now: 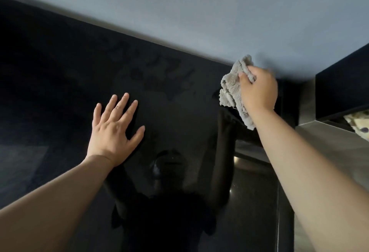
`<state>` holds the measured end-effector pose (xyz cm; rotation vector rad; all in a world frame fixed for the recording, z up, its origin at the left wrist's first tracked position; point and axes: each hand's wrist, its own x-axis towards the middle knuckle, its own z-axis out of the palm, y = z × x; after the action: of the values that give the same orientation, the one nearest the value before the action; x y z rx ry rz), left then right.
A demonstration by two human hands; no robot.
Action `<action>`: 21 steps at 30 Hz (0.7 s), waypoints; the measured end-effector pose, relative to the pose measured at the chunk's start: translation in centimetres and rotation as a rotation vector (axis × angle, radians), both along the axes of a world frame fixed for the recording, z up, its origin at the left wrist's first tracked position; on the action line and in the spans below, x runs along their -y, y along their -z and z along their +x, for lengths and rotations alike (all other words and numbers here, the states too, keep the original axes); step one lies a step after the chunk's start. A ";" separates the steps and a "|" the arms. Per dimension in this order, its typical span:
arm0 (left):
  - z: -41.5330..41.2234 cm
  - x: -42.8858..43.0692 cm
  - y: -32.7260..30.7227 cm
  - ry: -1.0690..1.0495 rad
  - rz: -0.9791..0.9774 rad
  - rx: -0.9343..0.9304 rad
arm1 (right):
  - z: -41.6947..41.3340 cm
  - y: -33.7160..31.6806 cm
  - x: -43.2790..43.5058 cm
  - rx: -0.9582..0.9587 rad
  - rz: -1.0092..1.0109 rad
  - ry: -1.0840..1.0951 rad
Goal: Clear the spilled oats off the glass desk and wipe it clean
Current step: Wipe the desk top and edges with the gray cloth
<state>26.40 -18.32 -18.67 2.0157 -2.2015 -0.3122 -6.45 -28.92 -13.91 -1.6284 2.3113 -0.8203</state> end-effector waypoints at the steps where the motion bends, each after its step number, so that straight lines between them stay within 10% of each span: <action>1: 0.0 0.1 0.0 -0.002 -0.004 -0.008 | -0.4 0.9 1.3 -0.015 0.040 0.018; 11: 0.1 0.3 -0.1 0.001 0.005 -0.007 | 7.2 3.1 -5.6 -0.090 0.020 -0.148; 15: 0.0 0.4 -0.2 0.003 0.012 -0.001 | 8.0 2.2 -11.2 0.157 0.106 -0.307; 21: 0.0 0.3 -0.1 0.005 0.007 -0.011 | 3.5 -0.5 -1.1 0.129 -0.061 -0.079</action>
<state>26.38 -18.65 -18.59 2.0077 -2.2028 -0.3316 -2.99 -27.85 -13.41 -1.6288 2.1410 -0.9561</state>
